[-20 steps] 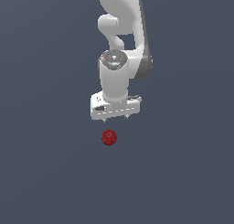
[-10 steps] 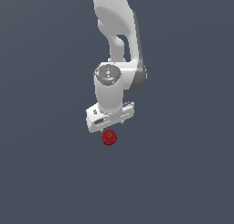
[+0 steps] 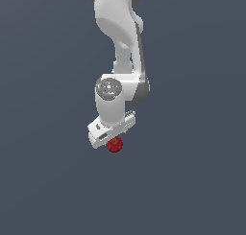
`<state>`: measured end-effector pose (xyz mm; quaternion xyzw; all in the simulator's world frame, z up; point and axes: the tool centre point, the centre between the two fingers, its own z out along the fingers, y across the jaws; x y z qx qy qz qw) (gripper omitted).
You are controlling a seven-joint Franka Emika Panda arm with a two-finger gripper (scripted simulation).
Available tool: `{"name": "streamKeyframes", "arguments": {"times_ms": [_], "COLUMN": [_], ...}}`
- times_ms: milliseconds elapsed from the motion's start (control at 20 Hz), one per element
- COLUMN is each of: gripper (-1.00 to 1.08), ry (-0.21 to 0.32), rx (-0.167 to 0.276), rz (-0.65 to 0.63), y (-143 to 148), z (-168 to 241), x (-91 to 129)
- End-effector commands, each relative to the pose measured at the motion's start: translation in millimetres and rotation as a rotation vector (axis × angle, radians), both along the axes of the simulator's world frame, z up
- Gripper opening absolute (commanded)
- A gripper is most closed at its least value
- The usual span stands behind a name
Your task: Pick up the object and move it to a goal position.
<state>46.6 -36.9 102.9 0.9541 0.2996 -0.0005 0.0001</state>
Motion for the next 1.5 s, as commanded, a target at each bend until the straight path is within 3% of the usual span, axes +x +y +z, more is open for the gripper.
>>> {"name": "streamKeyframes", "arguments": {"times_ms": [0,500,1250,1300,1450], "gripper": [1.00,1.00,1.00,-1.00,-1.00], "ry": [-0.001,0.000,-0.001,-0.001,-0.001], "rx": [0.000,0.001,0.001,0.001,0.001], "rz": [0.027,0.046,0.050,0.050,0.050], "y": [-1.8,-3.8,-3.5,-3.5,-3.5], "z": [-3.4,-9.9,-56.8,-56.8,-56.8], "x": [2.0,3.2,3.6,3.6,3.6]}}
